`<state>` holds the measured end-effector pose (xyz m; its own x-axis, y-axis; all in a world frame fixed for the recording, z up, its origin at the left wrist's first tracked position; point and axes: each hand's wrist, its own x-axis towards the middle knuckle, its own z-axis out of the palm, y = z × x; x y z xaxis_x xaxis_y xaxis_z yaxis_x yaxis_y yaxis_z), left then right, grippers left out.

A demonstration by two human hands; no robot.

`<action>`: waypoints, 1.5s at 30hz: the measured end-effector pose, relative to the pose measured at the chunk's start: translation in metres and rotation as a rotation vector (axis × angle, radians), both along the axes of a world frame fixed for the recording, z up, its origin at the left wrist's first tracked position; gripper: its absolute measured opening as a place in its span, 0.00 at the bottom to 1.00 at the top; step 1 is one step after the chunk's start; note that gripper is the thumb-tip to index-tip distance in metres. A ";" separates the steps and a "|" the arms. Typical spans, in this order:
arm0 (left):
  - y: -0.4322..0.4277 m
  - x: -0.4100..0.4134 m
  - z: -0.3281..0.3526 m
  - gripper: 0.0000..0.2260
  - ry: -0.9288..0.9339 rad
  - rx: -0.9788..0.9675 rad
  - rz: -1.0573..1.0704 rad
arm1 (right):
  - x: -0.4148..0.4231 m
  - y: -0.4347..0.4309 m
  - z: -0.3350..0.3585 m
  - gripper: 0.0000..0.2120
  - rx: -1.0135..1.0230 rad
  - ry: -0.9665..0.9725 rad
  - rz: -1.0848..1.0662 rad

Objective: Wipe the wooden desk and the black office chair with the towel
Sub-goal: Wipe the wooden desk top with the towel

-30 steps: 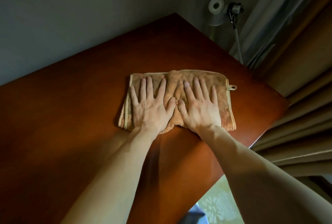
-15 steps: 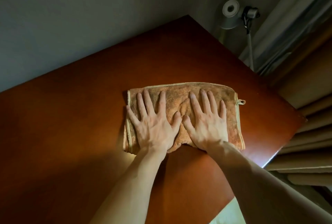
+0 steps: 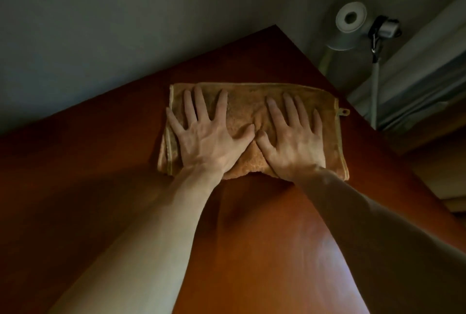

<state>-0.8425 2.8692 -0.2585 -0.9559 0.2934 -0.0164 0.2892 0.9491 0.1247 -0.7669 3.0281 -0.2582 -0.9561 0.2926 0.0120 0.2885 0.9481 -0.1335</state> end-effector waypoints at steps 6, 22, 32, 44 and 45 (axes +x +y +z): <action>0.039 -0.081 0.003 0.44 -0.021 0.000 0.019 | -0.088 0.036 0.002 0.38 0.020 -0.048 -0.003; 0.092 -0.191 -0.004 0.28 0.125 0.060 0.005 | -0.242 0.100 0.005 0.35 -0.044 -0.006 0.203; 0.105 -0.216 0.000 0.29 -0.032 0.070 0.066 | -0.283 0.124 0.014 0.24 -0.255 -0.059 0.159; 0.105 -0.142 0.000 0.34 0.033 -0.011 0.068 | -0.182 0.134 0.013 0.33 -0.202 -0.069 0.251; 0.107 -0.133 0.000 0.35 0.037 -0.021 0.068 | -0.172 0.137 0.013 0.33 -0.199 -0.066 0.259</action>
<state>-0.9752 2.9759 -0.2588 -0.9736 0.2277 0.0139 0.2279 0.9691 0.0945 -0.9391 3.1650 -0.2452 -0.9959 0.0302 -0.0855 0.0556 0.9482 -0.3129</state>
